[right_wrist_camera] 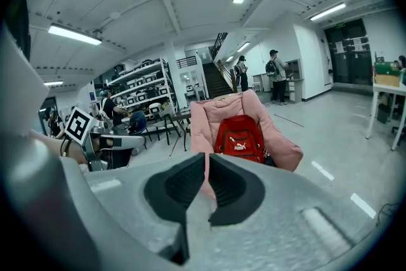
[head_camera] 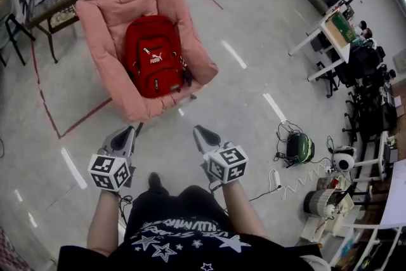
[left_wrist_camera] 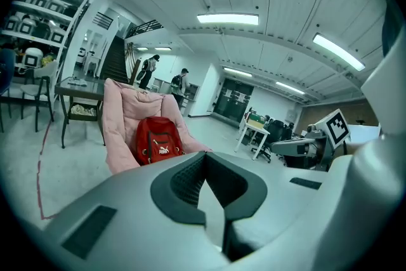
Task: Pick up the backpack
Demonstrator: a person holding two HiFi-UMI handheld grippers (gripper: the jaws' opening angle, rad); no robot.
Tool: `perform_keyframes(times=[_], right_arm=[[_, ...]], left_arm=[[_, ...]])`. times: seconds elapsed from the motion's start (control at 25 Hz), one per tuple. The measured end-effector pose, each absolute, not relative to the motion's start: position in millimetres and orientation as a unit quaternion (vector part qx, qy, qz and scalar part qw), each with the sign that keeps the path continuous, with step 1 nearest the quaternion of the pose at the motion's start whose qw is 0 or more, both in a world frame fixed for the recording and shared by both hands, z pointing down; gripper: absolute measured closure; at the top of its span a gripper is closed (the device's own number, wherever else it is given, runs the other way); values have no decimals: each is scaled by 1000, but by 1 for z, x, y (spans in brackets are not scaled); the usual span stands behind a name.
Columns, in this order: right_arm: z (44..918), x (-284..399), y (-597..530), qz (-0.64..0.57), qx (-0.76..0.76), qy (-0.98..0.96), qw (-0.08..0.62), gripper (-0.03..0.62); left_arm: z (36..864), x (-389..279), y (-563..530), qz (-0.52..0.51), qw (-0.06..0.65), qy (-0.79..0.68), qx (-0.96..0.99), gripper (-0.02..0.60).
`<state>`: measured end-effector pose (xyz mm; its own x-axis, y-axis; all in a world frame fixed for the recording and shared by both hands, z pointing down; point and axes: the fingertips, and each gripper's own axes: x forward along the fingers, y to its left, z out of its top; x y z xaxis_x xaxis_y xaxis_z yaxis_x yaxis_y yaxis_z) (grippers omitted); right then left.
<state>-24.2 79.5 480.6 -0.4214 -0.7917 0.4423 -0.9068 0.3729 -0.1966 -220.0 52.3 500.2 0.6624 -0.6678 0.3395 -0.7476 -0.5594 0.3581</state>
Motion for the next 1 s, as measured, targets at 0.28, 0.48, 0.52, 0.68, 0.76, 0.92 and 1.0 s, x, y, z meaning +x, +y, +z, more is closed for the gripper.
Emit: perform_keyframes(times=[0.28,0.48,0.52,0.68,0.76,0.92,1.0], right_arm=[[478,-11,41,247,513,-818,79,577],[486,5,-8,240,491,-834,73,577],[486,8,-18,242,479,-841,67,577],[485,24,-61,239,437,-865,67,577],[481,42,-83,233,425,-872,71,577],[475,81,-119,235,404,-882,68,576],[476,101,-134,236,398,-884,69,577]], left_arm=[[513,-220,29,83,256,-416,868,574],[518,-203,3,84,248,-444,857,574],[517,-199,-5,84,246,-454,853,574],[509,-181,-34,79,241,-494,832,574],[502,-163,-45,76,241,-508,824,574],[491,-123,-68,76,238,-527,813,574],[490,-104,-80,74,240,-535,807,574]])
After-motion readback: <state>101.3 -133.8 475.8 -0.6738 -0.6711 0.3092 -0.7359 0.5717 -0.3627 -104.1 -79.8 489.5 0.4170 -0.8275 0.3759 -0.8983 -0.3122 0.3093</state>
